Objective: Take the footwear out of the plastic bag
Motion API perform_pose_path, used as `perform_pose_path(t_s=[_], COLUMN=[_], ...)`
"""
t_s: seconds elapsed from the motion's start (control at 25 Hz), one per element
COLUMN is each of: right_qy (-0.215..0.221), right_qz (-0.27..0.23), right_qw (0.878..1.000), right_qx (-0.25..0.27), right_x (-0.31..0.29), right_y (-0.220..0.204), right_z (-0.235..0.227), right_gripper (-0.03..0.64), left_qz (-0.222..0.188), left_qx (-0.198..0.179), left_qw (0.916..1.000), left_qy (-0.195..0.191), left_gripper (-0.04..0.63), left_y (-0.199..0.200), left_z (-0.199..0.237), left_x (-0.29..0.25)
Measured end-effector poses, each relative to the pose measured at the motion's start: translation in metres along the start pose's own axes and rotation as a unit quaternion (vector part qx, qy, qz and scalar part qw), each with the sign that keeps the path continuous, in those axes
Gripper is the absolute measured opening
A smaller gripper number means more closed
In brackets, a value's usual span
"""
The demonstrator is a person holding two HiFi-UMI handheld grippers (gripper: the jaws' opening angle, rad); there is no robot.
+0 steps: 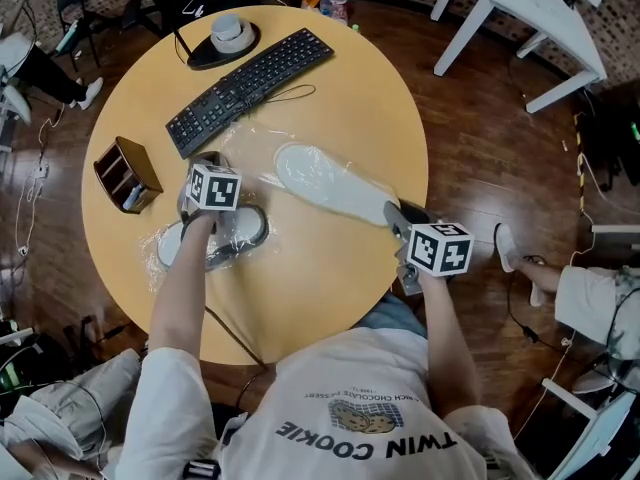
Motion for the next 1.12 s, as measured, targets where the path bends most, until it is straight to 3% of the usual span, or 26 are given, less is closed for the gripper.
perform_pose_path(t_s=[0.6,0.76,1.12], right_qy=[0.003,0.006,0.018], right_qz=[0.004,0.006,0.009], right_qw=[1.0,1.0,1.0], right_qx=[0.007,0.009,0.006], right_x=[0.002,0.001,0.0], right_y=[0.003,0.003,0.004], right_z=[-0.008,-0.009,-0.01], right_gripper=[0.087,0.087,0.087], left_qz=[-0.009,-0.048,-0.094], left_qx=[0.001,0.007,-0.041], left_qw=[1.0,0.9984,0.9895], left_qy=[0.001,-0.029,-0.101], left_gripper=[0.003,0.003,0.003], left_y=[0.003,0.013,0.032], left_z=[-0.008,-0.029,-0.095], left_x=[0.011,0.026,0.038])
Point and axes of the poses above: the fingertips, and each gripper's own axes: x backward along the fingers, z to its left, y out of its top, the point moved 9 cm from there along x, backward along the fingers, and after that the axes turned 14 degrees about -y, right-handed, at the moved point
